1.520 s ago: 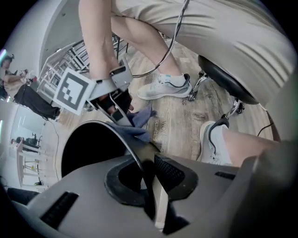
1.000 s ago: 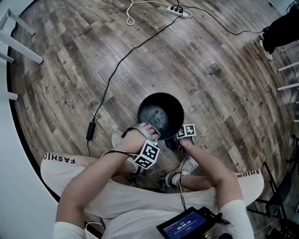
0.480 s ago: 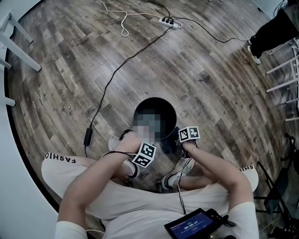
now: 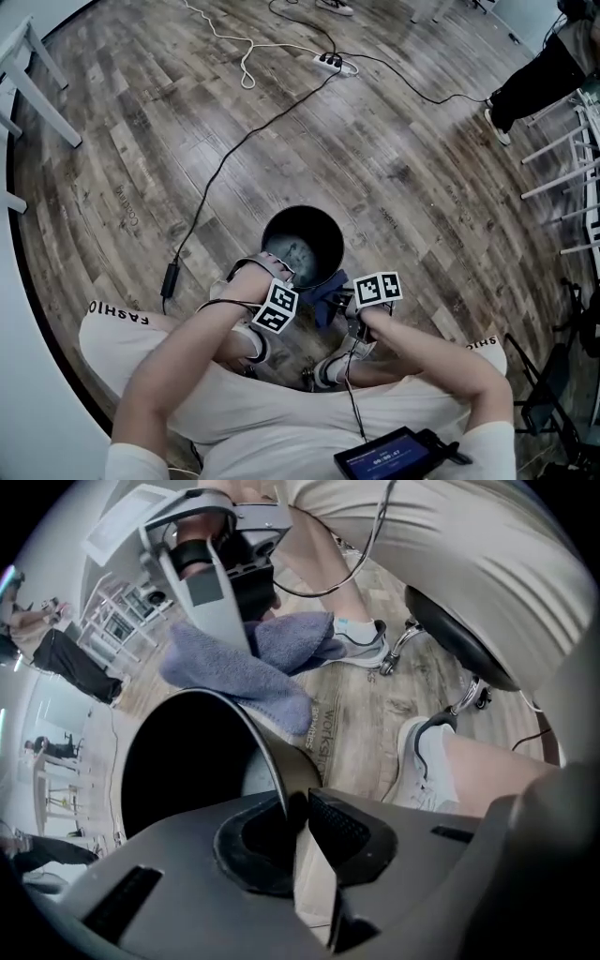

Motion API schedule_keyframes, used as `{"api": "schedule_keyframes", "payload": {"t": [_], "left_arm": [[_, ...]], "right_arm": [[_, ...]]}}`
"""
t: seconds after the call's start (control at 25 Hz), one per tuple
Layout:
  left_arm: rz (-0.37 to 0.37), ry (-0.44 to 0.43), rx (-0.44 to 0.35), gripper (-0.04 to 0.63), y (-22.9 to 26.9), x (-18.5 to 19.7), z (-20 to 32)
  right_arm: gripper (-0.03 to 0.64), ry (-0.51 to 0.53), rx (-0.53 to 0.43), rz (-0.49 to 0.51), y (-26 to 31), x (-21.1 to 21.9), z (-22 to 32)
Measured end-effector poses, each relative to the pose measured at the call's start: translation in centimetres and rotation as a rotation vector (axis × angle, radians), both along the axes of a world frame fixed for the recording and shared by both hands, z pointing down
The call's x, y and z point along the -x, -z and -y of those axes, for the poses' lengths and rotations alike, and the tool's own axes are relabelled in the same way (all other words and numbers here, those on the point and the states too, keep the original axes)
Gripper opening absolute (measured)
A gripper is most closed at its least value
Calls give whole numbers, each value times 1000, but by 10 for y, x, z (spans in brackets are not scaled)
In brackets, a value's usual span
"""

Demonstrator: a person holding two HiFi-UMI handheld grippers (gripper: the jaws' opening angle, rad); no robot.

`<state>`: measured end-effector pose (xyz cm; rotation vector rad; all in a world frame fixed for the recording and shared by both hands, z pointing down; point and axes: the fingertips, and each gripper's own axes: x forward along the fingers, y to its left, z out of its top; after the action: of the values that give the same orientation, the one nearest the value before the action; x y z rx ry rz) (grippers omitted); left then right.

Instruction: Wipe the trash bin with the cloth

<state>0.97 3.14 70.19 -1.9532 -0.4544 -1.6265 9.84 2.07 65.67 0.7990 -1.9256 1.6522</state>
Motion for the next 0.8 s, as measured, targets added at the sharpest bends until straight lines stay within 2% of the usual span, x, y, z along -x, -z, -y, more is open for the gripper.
{"api": "schedule_keyframes", "payload": {"t": [0.36,0.8], "left_arm": [[-36,5,9,49,1,-18,-10],[-66,100,-2,49,3,-37,-4]], "right_arm": [[81,-10,44,-35,-33,-6,2],[81,-31,39,-115,-146,-19,14]]}}
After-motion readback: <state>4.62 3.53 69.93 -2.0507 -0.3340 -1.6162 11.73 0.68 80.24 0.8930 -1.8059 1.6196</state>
